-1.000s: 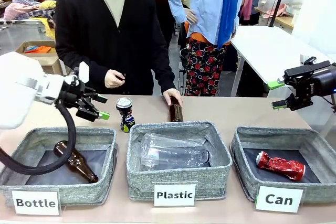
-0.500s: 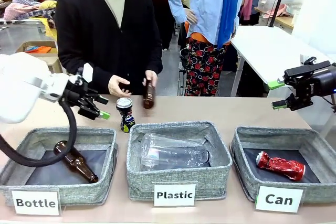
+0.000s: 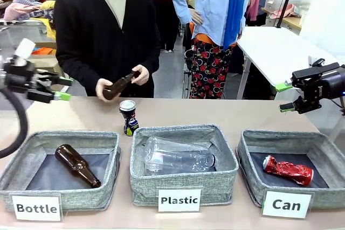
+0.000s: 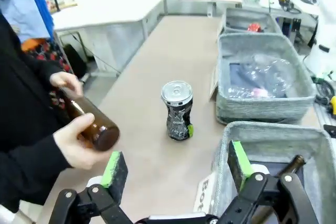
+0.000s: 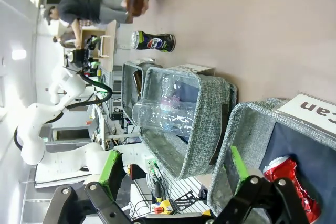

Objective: Sort the can waste into the basket.
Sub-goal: Pick up the can waste from the table and place it in the right Fabric basket.

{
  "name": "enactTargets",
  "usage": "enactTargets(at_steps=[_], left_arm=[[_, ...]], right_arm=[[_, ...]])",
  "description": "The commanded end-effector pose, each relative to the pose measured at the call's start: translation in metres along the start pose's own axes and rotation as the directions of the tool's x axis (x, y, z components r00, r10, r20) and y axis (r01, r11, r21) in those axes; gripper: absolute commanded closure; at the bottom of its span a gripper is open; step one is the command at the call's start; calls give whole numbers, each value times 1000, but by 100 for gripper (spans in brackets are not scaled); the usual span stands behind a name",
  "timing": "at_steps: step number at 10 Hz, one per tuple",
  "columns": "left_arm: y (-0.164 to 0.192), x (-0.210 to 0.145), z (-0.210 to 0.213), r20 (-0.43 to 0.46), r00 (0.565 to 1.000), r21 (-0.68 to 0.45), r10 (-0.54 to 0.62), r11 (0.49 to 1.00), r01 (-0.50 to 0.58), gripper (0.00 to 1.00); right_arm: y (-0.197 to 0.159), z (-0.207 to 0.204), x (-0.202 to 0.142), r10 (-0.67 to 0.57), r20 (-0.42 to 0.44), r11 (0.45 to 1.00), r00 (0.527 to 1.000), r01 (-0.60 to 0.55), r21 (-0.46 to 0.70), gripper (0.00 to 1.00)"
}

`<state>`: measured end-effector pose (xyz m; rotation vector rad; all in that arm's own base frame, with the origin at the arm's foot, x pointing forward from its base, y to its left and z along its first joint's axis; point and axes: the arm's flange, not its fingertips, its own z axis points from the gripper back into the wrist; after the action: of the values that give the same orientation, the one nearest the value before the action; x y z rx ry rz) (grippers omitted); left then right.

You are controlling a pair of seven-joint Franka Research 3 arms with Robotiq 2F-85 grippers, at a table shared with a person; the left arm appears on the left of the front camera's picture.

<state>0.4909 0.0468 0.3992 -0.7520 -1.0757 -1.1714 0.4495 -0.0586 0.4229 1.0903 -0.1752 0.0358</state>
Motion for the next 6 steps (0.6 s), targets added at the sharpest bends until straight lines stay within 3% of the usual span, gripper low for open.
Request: enactTargets(at_steps=[1, 4, 5, 6], left_arm=[[-23, -9, 52, 85, 996, 53, -37, 998, 32, 0], [-53, -21, 167, 224, 973, 82, -52, 996, 34, 0], [-72, -22, 221, 243, 970, 190, -19, 981, -29, 0], [-90, -25, 266, 279, 960, 217, -5, 975, -58, 0]], right_arm=[[2, 3, -1, 20, -4, 1000, 1000, -20, 6, 0], [2, 3, -1, 20, -4, 1000, 1000, -20, 6, 0], [2, 3, -1, 20, -4, 1000, 1000, -20, 6, 0], [2, 3, -1, 20, -4, 1000, 1000, -20, 6, 0]])
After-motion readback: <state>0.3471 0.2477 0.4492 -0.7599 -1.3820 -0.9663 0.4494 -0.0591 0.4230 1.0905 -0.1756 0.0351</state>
